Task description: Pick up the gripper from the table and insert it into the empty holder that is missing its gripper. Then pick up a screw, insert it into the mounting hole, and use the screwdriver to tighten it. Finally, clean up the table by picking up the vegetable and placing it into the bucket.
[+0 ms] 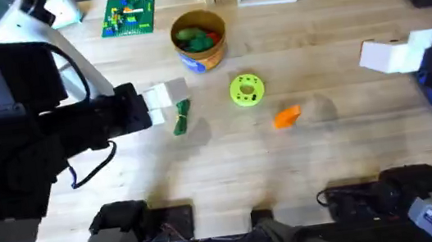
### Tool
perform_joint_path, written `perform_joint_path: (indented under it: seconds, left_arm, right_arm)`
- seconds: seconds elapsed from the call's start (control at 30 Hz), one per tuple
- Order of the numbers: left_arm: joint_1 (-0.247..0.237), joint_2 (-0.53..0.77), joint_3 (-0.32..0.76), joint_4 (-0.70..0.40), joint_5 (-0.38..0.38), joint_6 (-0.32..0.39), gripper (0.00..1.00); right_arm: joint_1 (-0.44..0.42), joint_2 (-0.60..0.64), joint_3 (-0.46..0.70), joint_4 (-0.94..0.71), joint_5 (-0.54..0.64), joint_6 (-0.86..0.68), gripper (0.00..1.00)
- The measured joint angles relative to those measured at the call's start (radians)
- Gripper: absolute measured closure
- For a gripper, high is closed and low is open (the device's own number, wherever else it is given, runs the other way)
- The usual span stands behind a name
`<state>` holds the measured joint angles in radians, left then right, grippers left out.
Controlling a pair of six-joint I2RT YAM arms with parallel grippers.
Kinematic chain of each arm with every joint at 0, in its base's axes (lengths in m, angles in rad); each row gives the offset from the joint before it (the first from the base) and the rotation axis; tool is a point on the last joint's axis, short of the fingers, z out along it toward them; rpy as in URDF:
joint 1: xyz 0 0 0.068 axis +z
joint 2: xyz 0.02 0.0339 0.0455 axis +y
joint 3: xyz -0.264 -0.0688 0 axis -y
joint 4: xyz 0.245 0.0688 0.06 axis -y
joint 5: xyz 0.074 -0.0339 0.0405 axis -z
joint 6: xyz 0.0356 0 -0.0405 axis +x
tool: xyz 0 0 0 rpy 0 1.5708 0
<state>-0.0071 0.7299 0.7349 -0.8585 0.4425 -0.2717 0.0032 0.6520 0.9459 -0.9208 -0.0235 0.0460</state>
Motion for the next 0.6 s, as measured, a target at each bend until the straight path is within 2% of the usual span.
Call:
perform_joint_path:
  seconds: [0.03,0.07,0.23,0.27,0.4,0.43,0.6]
  left_arm:
    - [0.000,0.017,0.000,-0.005,0.005,-0.007,0.005]
    - [0.000,0.033,0.000,-0.009,0.010,-0.015,0.089]
    - [0.000,0.085,0.000,-0.010,0.014,-0.001,0.846]
    - [0.000,0.088,0.000,-0.005,0.015,0.006,0.742]
    - [-0.001,0.086,0.007,-0.003,0.029,0.016,0.119]
    - [-0.004,0.086,0.019,-0.002,0.033,0.020,0.035]
    - [-0.070,0.049,0.120,0.067,0.038,0.051,0.005]
  right_arm:
    - [0.000,0.003,0.000,0.000,0.000,0.000,0.010]
    - [0.000,0.004,0.000,0.000,0.000,0.000,0.010]
    - [0.000,0.004,0.000,0.000,0.000,0.000,0.010]
    - [0.000,0.004,0.000,0.000,0.000,0.000,0.010]
    - [0.000,0.004,0.000,0.000,0.000,0.000,0.010]
    - [0.000,0.004,0.000,0.000,0.000,0.000,0.010]
    - [0.000,0.004,0.000,0.000,0.000,0.000,0.010]
